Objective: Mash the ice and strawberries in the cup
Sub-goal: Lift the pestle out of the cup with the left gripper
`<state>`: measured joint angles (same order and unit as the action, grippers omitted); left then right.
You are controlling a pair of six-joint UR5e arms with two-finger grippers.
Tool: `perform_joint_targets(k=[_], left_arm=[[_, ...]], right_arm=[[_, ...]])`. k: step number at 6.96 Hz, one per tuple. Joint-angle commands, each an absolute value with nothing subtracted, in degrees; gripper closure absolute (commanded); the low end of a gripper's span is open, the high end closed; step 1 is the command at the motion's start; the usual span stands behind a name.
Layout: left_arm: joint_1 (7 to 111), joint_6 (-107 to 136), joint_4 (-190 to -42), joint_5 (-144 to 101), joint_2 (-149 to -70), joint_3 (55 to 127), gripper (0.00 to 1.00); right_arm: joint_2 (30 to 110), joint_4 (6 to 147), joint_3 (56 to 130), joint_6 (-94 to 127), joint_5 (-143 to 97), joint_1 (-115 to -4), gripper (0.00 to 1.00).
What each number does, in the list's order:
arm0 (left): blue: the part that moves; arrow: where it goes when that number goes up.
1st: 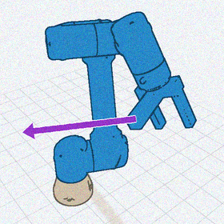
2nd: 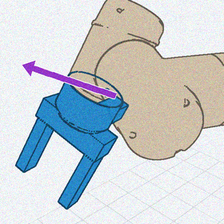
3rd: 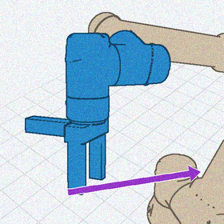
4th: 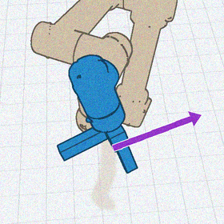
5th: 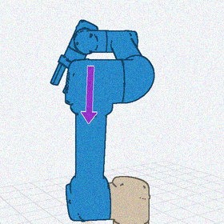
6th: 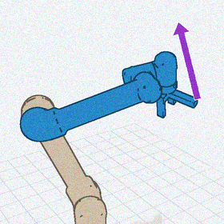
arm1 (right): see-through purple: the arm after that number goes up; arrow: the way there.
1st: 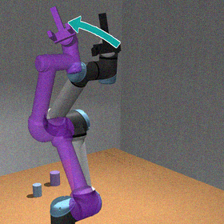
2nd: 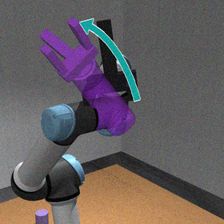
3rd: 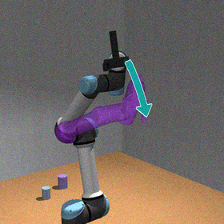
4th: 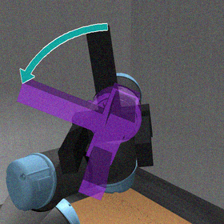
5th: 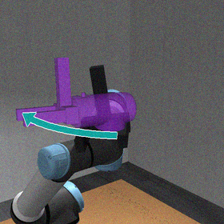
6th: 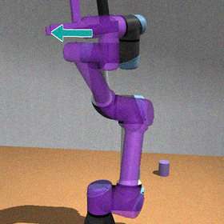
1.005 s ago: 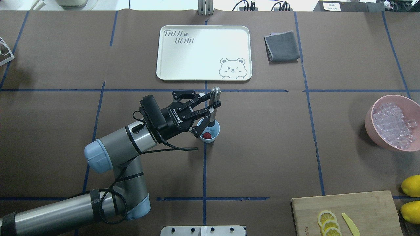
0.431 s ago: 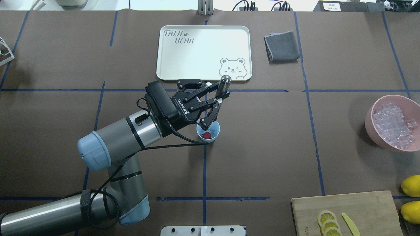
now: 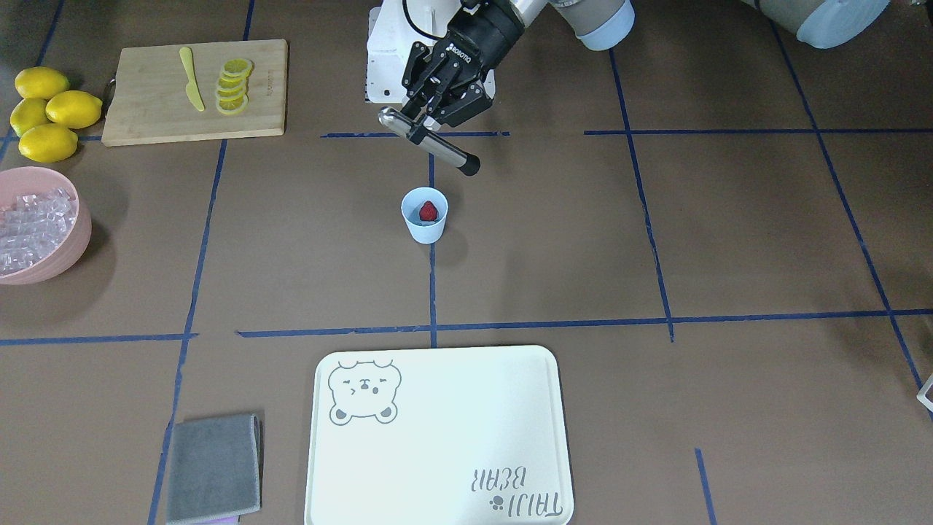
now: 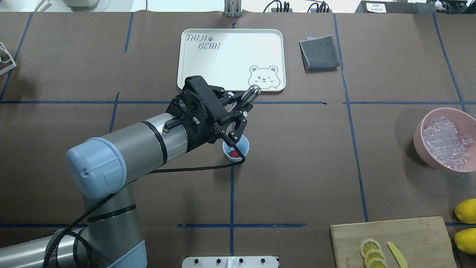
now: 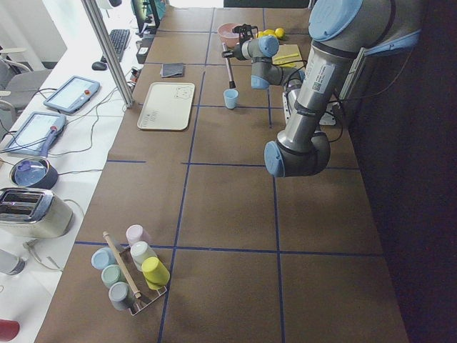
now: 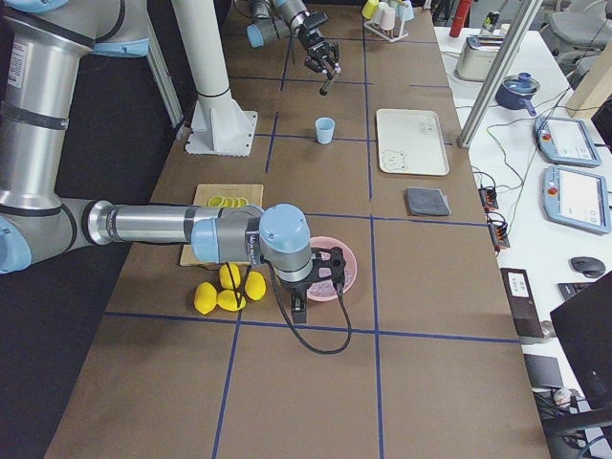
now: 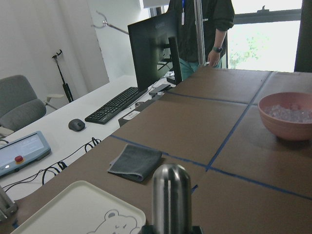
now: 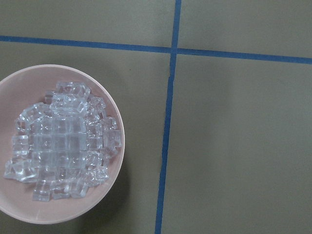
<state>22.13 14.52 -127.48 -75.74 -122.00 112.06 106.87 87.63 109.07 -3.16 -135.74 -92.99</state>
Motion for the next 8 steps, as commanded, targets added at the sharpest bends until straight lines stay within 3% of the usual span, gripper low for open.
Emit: perform_joint_targets(k=[1, 3, 8], left_arm=[[22.76, 14.07, -119.1, -75.76, -119.03, 113.64, 1.0], [29.57, 6.18, -118.92, -78.9, -110.26, 115.22, 0.97], [59.71, 6.5, -101.96, -106.38, -98.48, 111.46, 0.99]], right_arm=[[106.88, 87.63, 109.07, -3.16, -135.79, -92.99, 0.0], [106.88, 87.63, 108.98, -3.16, -135.79, -92.99, 0.0], [106.96, 87.63, 108.98, -3.43, -135.79, -92.99, 0.0]])
